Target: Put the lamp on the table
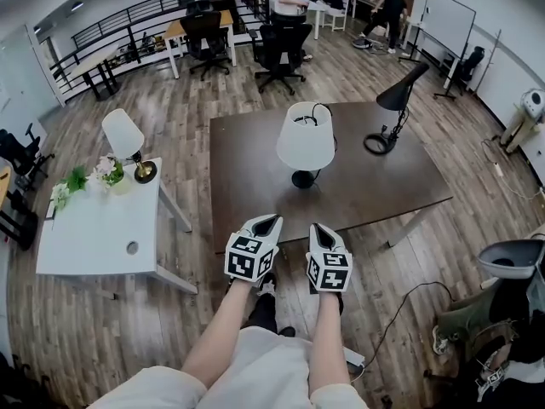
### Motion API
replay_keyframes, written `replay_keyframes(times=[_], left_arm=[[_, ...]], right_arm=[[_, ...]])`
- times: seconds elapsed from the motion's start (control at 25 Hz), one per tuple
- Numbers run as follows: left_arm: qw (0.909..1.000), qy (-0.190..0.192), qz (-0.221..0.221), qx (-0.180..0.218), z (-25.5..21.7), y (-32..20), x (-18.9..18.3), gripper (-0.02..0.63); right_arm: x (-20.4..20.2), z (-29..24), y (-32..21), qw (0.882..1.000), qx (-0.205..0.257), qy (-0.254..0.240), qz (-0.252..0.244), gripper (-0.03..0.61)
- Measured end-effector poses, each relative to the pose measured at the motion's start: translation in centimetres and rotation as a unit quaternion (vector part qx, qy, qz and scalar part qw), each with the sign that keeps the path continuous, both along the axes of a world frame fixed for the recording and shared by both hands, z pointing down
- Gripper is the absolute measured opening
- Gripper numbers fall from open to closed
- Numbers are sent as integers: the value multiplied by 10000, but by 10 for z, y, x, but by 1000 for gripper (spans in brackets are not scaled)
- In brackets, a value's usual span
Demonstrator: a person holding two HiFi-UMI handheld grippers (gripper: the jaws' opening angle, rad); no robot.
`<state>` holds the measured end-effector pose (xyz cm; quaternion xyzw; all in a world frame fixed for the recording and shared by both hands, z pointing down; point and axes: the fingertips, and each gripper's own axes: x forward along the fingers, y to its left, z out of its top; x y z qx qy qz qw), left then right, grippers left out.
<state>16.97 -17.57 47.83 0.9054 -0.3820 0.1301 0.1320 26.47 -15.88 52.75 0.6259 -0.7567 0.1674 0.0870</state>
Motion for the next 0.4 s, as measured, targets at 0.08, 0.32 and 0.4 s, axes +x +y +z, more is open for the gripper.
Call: replay_keyframes(times=[0.08, 0.32, 0.4], left_arm=[[10000, -4, -11, -3, 0, -1, -2, 0], [10000, -52, -4, -36, 1, -5, 0, 0], [10000, -61, 17, -39, 1, -7, 1, 0]], right_arm=[[-1, 0, -2, 10000, 9, 4, -8, 25], [-1, 1, -8, 10000, -29, 30, -25, 25], [0, 1, -10, 10000, -46, 35, -14, 25]])
